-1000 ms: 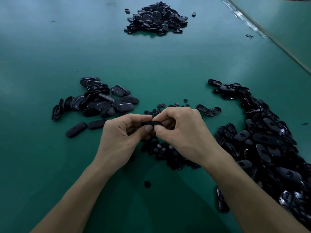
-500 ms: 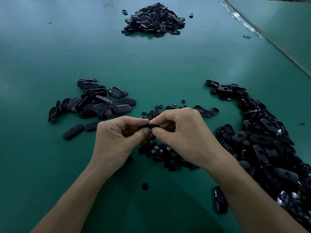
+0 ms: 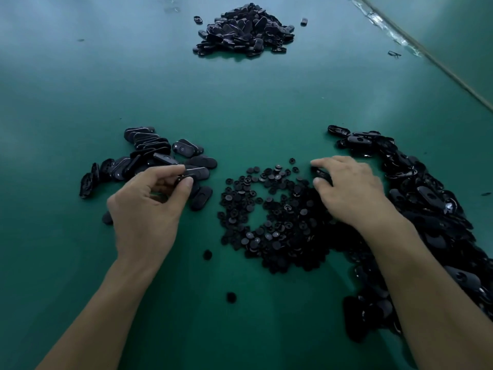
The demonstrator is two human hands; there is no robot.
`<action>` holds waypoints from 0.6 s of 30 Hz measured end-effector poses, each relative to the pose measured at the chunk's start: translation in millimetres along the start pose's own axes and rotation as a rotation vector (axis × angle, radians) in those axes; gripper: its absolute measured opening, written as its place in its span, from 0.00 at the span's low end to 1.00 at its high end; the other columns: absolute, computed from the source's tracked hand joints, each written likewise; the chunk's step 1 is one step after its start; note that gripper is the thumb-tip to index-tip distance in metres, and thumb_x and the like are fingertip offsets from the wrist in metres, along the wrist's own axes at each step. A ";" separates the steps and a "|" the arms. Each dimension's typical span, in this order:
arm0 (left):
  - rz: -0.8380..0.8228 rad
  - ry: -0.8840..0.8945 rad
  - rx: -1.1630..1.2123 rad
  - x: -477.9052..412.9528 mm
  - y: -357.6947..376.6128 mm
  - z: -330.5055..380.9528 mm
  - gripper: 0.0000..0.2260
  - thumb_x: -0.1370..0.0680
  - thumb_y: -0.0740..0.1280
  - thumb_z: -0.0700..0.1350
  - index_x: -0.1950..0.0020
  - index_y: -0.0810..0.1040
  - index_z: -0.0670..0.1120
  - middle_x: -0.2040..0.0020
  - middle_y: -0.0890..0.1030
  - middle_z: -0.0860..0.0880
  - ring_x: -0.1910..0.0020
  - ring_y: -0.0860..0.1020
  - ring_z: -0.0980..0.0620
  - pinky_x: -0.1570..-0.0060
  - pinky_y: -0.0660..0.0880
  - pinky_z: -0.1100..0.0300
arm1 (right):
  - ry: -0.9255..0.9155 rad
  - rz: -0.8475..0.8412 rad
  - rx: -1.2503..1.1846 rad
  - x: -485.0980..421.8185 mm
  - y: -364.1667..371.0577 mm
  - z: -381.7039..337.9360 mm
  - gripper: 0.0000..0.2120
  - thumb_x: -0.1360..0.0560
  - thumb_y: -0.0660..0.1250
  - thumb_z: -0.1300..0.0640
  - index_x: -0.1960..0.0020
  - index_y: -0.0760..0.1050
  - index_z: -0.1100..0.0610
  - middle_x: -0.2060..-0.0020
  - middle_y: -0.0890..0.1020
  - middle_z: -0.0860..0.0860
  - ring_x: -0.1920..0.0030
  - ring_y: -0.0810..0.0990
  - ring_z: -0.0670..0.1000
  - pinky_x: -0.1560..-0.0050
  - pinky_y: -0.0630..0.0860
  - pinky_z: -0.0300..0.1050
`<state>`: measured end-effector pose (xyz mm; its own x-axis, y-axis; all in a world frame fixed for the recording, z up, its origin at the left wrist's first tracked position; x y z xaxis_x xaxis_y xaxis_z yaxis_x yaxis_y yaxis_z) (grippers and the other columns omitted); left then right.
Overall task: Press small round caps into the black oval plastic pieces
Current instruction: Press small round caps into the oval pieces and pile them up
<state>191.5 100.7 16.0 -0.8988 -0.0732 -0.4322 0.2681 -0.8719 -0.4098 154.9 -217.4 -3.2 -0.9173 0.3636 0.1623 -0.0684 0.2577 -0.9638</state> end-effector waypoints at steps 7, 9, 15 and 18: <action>0.002 -0.011 -0.141 0.0 -1.4 -3.1 0.06 0.24 0.74 0.46 0.49 0.84 0.52 0.60 0.81 0.58 0.63 0.78 0.53 0.59 0.78 0.57 | -0.018 0.172 -0.166 1.2 -17.0 3.4 0.13 0.20 0.67 0.58 0.37 0.81 0.52 0.40 0.81 0.54 0.40 0.78 0.56 0.36 0.76 0.52; -0.001 -0.035 -0.181 -0.5 -1.3 -5.7 0.05 0.24 0.74 0.47 0.49 0.84 0.53 0.61 0.80 0.59 0.62 0.77 0.49 0.58 0.77 0.52 | 0.002 0.195 -0.234 0.9 -20.6 8.5 0.12 0.21 0.68 0.61 0.39 0.82 0.52 0.45 0.83 0.53 0.44 0.80 0.53 0.37 0.77 0.50; -0.028 -0.094 -0.244 -2.4 1.1 -14.5 0.06 0.24 0.73 0.45 0.48 0.81 0.53 0.51 0.77 0.54 0.54 0.77 0.44 0.57 0.74 0.53 | -0.003 0.243 -0.274 1.7 -23.5 10.1 0.09 0.22 0.69 0.59 0.42 0.82 0.53 0.49 0.84 0.52 0.49 0.81 0.53 0.41 0.78 0.51; -0.010 -0.106 -0.241 -3.3 -0.7 -15.6 0.10 0.24 0.74 0.44 0.46 0.80 0.54 0.48 0.73 0.53 0.55 0.75 0.50 0.57 0.70 0.64 | 0.028 0.248 -0.164 1.9 -23.8 16.6 0.14 0.21 0.67 0.49 0.39 0.81 0.54 0.42 0.79 0.58 0.40 0.76 0.59 0.38 0.75 0.55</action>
<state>199.6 109.1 5.2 -0.9296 -0.1267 -0.3460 0.3227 -0.7333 -0.5984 148.3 -237.7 16.6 -0.8868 0.4575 -0.0656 0.2226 0.2984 -0.9281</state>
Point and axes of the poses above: each hand's wrist, its own x-axis away from the middle knuckle, its own y-axis out of the palm, z = x × y, the point moved 10 cm from there along -x, towards the middle knuckle
